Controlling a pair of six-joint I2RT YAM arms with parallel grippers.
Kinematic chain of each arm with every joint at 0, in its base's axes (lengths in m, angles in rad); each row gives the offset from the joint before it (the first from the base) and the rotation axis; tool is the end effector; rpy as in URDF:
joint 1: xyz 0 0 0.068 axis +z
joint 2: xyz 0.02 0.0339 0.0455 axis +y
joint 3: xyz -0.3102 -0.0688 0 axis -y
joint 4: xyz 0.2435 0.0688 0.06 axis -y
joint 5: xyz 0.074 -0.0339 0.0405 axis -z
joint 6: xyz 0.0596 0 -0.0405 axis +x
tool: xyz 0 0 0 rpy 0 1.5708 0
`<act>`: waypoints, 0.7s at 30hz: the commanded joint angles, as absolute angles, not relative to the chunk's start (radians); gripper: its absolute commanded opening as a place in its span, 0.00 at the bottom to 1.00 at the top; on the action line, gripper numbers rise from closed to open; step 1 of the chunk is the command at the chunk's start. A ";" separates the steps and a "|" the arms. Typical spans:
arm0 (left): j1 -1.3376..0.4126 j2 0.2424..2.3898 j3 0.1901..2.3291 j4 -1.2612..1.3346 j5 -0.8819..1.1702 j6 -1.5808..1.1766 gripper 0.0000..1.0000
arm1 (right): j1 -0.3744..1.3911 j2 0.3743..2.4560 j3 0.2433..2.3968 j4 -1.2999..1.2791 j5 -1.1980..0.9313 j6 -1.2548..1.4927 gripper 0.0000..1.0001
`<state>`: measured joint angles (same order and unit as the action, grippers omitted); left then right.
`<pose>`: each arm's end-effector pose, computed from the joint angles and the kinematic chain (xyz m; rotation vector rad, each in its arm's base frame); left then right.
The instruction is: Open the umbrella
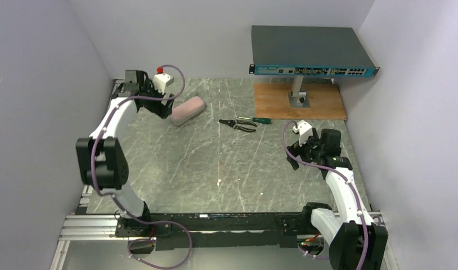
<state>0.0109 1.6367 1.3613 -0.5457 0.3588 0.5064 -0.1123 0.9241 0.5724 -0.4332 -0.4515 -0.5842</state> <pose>0.3797 -0.0168 0.3195 0.7314 2.2146 -0.1737 0.1745 0.0065 0.2433 -0.7360 2.1426 0.1679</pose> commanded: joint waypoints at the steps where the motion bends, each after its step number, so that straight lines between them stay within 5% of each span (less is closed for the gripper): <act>1: -0.023 1.812 1.562 -0.579 0.456 0.444 0.99 | -0.114 0.933 0.616 -0.431 -0.475 -0.601 1.00; 10: -0.067 2.137 1.848 -0.638 0.480 0.392 0.99 | -0.114 0.968 0.615 -0.426 -0.473 -0.592 1.00; 17: -0.102 2.179 1.820 -0.647 0.500 0.402 0.98 | -0.116 0.987 0.623 -0.434 -0.482 -0.591 1.00; 21: -0.139 2.080 1.650 -0.607 0.532 0.410 0.82 | -0.113 0.984 0.633 -0.457 -0.482 -0.606 1.00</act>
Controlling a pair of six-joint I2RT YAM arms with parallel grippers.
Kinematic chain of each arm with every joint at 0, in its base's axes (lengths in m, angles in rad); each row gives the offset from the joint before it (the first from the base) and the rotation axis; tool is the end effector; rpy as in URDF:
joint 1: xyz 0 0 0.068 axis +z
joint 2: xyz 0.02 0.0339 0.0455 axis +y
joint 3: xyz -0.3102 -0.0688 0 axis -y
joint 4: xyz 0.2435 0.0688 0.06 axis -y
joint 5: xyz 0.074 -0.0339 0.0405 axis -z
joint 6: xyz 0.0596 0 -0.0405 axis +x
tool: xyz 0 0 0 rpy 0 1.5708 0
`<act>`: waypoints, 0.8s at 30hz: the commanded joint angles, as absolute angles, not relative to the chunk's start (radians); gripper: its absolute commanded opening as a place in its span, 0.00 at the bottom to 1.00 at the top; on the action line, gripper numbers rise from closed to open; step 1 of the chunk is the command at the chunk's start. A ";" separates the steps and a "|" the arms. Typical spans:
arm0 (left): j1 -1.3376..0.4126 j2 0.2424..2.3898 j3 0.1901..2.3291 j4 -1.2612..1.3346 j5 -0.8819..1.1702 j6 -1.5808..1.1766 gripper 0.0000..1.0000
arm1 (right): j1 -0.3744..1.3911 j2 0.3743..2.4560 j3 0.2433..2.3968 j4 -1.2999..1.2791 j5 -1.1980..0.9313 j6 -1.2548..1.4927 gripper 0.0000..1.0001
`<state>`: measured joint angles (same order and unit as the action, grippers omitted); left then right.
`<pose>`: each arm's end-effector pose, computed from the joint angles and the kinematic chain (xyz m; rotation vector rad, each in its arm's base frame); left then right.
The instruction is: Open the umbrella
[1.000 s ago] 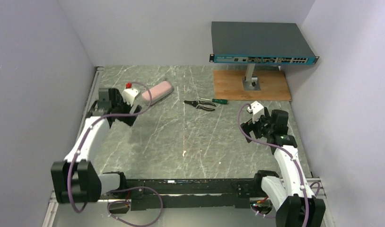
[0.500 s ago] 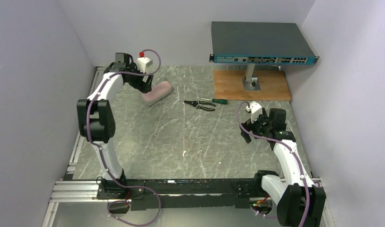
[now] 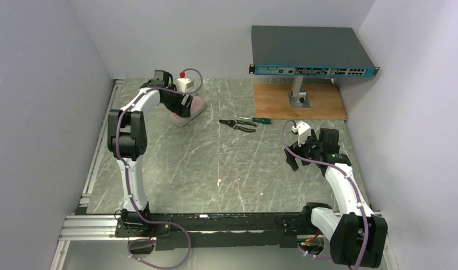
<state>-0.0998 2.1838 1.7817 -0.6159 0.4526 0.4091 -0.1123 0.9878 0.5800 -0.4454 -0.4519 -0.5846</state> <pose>0.5079 -0.0770 0.2185 0.7853 2.3723 -0.4583 0.1823 0.0056 0.2348 -0.7359 2.2047 0.2038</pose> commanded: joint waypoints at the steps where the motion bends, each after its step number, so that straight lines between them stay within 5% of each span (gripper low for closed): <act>1: -0.151 2.044 1.590 -0.589 0.534 0.408 0.76 | -0.114 0.981 0.634 -0.462 -0.482 -0.608 1.00; 7: -0.303 1.780 1.221 -0.515 0.555 0.388 0.56 | -0.116 0.949 0.644 -0.495 -0.497 -0.626 1.00; 9: -0.383 1.699 1.113 -0.472 0.513 0.318 0.61 | -0.116 0.944 0.648 -0.507 -0.501 -0.632 1.00; 12: -0.519 1.632 1.014 -0.459 0.536 0.193 0.97 | -0.114 0.950 0.664 -0.537 -0.525 -0.640 1.00; 13: -0.552 1.610 0.981 -0.444 0.558 0.160 0.99 | -0.114 0.955 0.672 -0.544 -0.533 -0.639 1.00; 20: -0.570 1.371 0.859 -0.383 0.648 0.271 1.00 | -0.116 0.962 0.708 -0.595 -0.592 -0.603 1.00; 24: -0.525 1.273 0.805 -0.409 0.603 0.590 0.94 | -0.114 0.915 0.669 -0.580 -0.635 -0.565 1.00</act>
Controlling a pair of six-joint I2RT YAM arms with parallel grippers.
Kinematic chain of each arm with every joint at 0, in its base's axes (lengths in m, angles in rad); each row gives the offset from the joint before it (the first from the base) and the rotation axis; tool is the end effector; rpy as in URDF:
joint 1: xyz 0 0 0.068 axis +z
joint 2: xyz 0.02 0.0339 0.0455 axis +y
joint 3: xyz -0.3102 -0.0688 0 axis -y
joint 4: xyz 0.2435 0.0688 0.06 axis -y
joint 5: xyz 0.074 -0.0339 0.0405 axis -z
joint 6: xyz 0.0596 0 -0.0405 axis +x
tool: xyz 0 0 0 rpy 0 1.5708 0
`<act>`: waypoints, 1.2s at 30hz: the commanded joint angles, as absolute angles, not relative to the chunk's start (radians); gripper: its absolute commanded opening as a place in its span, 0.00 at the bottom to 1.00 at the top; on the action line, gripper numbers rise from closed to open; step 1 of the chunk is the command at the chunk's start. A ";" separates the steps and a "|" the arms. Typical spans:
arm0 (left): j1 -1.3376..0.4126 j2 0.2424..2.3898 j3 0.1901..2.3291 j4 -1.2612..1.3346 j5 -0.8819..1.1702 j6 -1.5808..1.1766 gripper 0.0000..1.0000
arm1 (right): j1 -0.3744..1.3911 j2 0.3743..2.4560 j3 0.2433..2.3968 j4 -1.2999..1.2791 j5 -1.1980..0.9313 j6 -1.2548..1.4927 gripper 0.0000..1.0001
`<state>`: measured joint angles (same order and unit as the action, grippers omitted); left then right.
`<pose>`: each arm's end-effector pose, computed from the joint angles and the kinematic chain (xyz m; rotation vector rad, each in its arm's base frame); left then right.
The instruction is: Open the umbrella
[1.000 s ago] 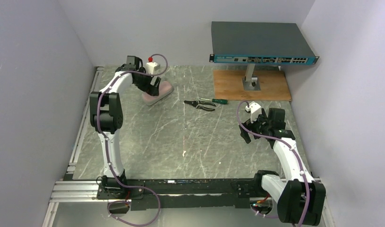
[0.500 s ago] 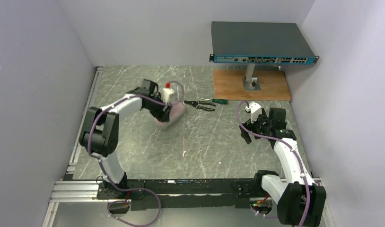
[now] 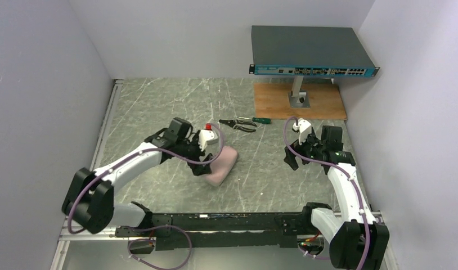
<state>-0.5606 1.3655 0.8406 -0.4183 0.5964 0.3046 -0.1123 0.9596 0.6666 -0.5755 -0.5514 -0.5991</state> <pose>0.2108 -0.1719 0.2473 1.2574 2.1362 -0.8541 0.1754 0.0116 0.2594 -0.7810 2.1619 0.3147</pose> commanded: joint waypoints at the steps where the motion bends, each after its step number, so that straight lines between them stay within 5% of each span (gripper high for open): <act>1: -0.526 1.261 0.781 -0.416 0.579 0.687 0.91 | -0.114 0.906 0.657 -0.573 -0.652 -0.555 1.00; 6: -0.526 1.262 0.659 -0.343 0.440 1.019 0.68 | -0.114 0.902 0.635 -0.532 -0.681 -0.503 0.95; 11: -0.589 1.363 0.705 -0.354 0.442 1.033 0.42 | -0.114 0.940 0.670 -0.503 -0.676 -0.423 0.88; 17: -0.831 1.470 0.795 -0.314 0.375 0.929 0.30 | -0.114 1.003 0.717 -0.469 -0.721 -0.338 0.82; 26: -0.948 1.530 0.898 -0.219 0.560 0.659 0.47 | -0.113 1.150 0.823 -0.501 -0.772 -0.320 0.83; 29: -0.822 1.410 0.819 -0.164 0.685 0.554 0.54 | -0.083 1.166 0.844 -0.533 -0.767 -0.345 0.87; 36: -0.371 1.181 0.674 -0.075 0.683 0.273 0.51 | 0.196 1.132 0.795 -0.427 -0.553 -0.378 0.89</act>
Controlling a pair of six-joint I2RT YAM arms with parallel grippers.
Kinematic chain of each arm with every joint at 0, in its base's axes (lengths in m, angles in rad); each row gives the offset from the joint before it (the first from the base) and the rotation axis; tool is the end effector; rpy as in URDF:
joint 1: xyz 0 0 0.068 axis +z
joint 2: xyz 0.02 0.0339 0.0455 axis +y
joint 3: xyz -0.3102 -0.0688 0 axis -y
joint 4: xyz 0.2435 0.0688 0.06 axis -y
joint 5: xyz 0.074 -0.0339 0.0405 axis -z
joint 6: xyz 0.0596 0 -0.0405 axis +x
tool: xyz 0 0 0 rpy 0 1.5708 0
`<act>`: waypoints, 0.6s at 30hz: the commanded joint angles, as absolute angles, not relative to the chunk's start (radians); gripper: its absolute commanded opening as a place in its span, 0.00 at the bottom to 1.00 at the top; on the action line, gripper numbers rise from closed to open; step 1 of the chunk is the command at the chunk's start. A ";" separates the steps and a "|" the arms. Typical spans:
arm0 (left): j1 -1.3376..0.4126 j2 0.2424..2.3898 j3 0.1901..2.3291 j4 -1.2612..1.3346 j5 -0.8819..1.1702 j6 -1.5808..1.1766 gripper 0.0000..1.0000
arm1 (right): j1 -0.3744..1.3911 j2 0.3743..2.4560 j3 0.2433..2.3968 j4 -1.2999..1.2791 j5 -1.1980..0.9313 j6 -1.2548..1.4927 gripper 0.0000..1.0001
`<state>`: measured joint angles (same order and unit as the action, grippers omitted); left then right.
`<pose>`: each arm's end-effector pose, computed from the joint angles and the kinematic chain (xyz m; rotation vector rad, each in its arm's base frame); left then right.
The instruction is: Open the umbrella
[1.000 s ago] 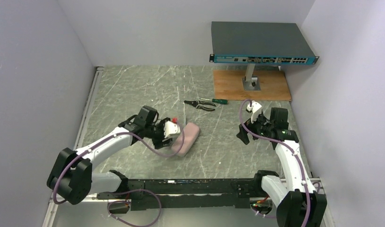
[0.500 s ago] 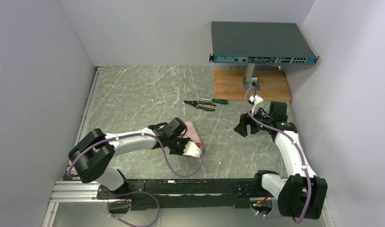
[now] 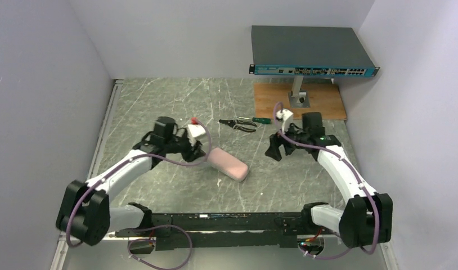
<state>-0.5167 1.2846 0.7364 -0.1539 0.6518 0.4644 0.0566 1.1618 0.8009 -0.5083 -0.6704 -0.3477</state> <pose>0.2118 -0.1619 0.2570 1.3305 1.7646 -0.7641 0.2211 0.0496 0.2761 -0.7424 2.1750 0.6647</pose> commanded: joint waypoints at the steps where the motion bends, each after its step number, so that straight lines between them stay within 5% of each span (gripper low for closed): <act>1: -0.349 1.170 0.665 -0.068 0.622 0.273 0.49 | 0.242 1.142 0.797 -0.413 -0.524 -0.373 0.90; 6: -0.321 1.267 0.710 -0.127 0.436 0.285 0.40 | 0.437 1.244 0.835 -0.367 -0.376 -0.325 0.92; 9: -0.301 1.329 0.739 -0.148 0.507 0.239 0.39 | 0.551 1.277 0.827 -0.318 -0.318 -0.296 0.99; 18: -0.293 1.427 0.773 -0.139 0.607 0.114 0.34 | 0.784 1.429 0.897 -0.310 -0.188 -0.275 1.00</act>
<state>-0.2939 1.3884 0.7219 -0.1474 0.5316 0.1928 0.7410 1.3731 0.8261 -0.3393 -0.2504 -0.3054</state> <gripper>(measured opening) 0.353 0.994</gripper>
